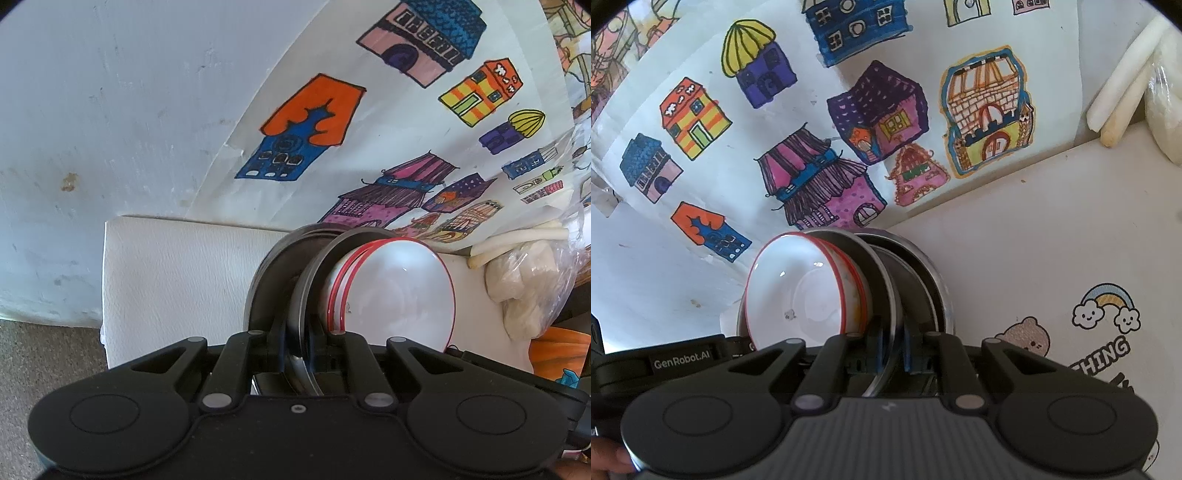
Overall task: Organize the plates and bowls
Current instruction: 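Lower the steel bowl onto the stacked steel plates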
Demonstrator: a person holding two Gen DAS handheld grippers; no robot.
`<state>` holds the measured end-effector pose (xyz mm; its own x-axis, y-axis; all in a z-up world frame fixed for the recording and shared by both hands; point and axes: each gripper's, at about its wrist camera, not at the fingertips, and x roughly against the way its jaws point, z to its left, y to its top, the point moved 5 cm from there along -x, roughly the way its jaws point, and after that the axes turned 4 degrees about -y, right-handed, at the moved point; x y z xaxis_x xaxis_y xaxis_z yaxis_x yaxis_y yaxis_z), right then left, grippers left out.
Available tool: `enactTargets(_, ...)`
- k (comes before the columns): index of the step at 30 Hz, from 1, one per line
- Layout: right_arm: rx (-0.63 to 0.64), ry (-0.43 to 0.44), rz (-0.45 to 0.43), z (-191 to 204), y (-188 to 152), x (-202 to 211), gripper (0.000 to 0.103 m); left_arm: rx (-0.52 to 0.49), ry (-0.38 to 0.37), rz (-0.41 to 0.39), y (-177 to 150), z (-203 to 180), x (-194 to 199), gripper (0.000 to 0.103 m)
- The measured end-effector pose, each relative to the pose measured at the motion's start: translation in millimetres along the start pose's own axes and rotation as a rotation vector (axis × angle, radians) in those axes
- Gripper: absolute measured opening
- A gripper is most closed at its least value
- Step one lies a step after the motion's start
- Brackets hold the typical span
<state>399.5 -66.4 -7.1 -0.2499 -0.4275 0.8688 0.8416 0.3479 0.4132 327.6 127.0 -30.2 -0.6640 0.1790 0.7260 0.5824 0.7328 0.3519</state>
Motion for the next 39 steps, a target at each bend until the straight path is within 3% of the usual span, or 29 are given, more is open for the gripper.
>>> enactTargets(32,0.025,-0.034,-0.033,-1,0,5,0.015,-0.039,0.010,-0.019,3,-2,3,0.015)
enactTargets(39,0.022,-0.041,-0.057,-2,-2,11,0.019,-0.048,0.014,-0.023,3,-2,3,0.015)
